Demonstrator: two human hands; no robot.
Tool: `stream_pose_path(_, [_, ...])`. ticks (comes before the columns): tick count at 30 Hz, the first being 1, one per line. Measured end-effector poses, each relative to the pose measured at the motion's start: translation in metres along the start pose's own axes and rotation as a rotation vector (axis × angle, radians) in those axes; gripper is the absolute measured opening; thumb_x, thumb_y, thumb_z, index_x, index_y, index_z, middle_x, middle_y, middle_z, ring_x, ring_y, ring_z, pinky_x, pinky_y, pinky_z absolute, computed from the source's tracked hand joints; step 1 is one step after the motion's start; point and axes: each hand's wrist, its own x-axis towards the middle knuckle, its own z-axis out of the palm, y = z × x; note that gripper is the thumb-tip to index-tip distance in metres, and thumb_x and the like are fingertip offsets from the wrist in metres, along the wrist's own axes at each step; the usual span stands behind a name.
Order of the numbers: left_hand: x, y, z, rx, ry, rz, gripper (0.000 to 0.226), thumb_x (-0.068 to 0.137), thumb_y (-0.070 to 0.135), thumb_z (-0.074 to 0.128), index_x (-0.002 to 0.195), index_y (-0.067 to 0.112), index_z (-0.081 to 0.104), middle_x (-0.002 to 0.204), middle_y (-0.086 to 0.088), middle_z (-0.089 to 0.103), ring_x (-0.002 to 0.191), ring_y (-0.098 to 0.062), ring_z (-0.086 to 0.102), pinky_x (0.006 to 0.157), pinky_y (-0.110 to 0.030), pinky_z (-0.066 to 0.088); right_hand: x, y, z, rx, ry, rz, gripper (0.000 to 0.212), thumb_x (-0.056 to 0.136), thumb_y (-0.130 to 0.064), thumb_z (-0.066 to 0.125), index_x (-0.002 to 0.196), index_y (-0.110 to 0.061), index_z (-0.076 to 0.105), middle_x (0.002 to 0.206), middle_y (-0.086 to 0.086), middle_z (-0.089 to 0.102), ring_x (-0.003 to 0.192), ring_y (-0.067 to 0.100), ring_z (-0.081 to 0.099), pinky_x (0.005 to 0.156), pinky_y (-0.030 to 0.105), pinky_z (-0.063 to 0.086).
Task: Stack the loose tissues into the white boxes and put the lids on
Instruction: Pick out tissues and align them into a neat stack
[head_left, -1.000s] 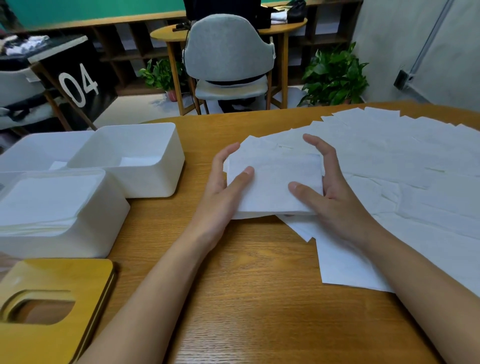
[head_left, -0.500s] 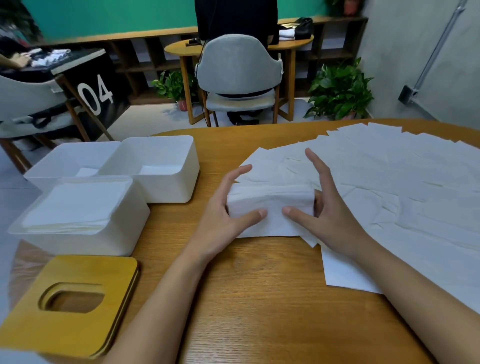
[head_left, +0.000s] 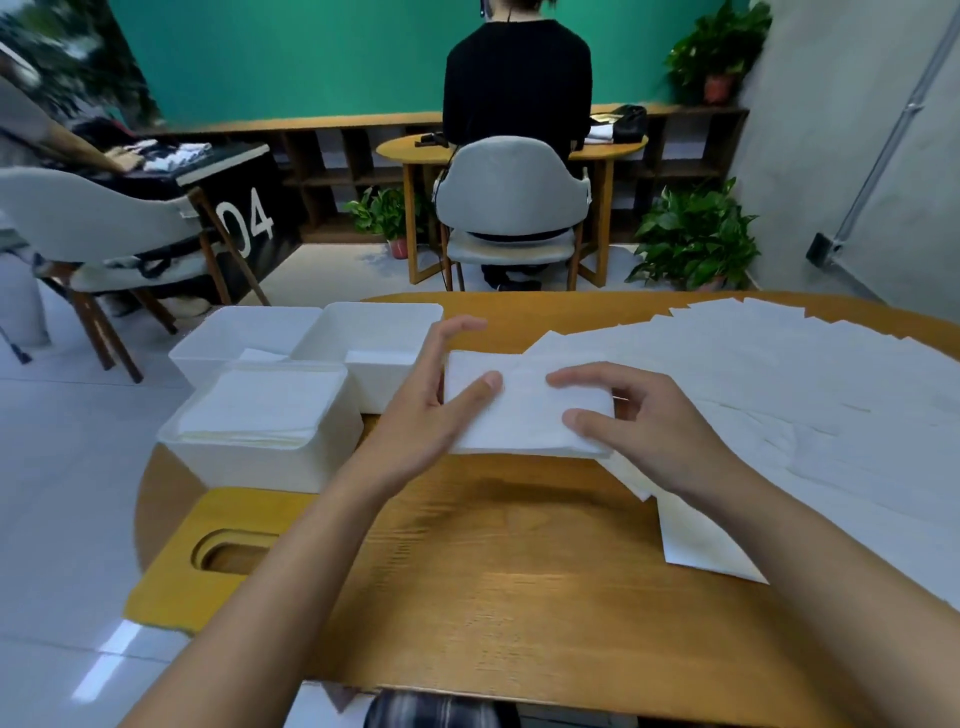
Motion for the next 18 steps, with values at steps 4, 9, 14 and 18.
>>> stream_pose_path(4, [-0.004,0.006,-0.045,0.009,-0.125,-0.027,0.043,0.101,0.032,0.070,0.139,0.043,0.053,0.132,0.016,0.061,0.109,-0.005,0.065,0.088,-0.027,0.058,0.013,-0.018,0.018,0.045,0.011,-0.018,0.029,0.093,-0.022,0.077,0.113,-0.043,0.077,0.108,-0.026,0.068,0.083,0.021,0.055,0.070,0.017,0.049])
stream_pose_path(9, [0.003,-0.004,-0.101,0.113,-0.055,-0.014,0.036,0.095,0.023,0.078,0.128,0.034,0.069,0.137,0.011,0.062,0.123,-0.005,0.059,0.095,-0.023,0.055,0.047,-0.049,0.055,0.015,-0.027,-0.026,0.034,0.092,-0.026,0.078,0.122,-0.042,0.072,0.119,-0.005,0.067,0.101,0.018,0.063,0.076,0.027,0.053])
stream_pose_path(14, [0.031,-0.022,-0.147,0.170,-0.009,-0.115,0.043,0.091,0.030,0.082,0.128,0.044,0.067,0.135,0.004,0.064,0.115,-0.016,0.067,0.093,-0.035,0.059,0.091,-0.065,0.086,0.019,-0.028,0.014,0.051,0.084,-0.021,0.086,0.128,-0.034,0.064,0.122,-0.006,0.063,0.103,0.015,0.065,0.076,0.031,0.059])
stream_pose_path(18, [0.058,-0.033,-0.174,0.219,-0.041,-0.194,0.045,0.091,0.025,0.083,0.130,0.039,0.065,0.124,-0.003,0.066,0.097,-0.022,0.068,0.076,-0.027,0.052,0.128,-0.066,0.102,-0.027,-0.023,0.061,0.055,0.083,-0.023,0.088,0.131,-0.029,0.062,0.113,-0.001,0.063,0.100,0.020,0.066,0.085,0.042,0.061])
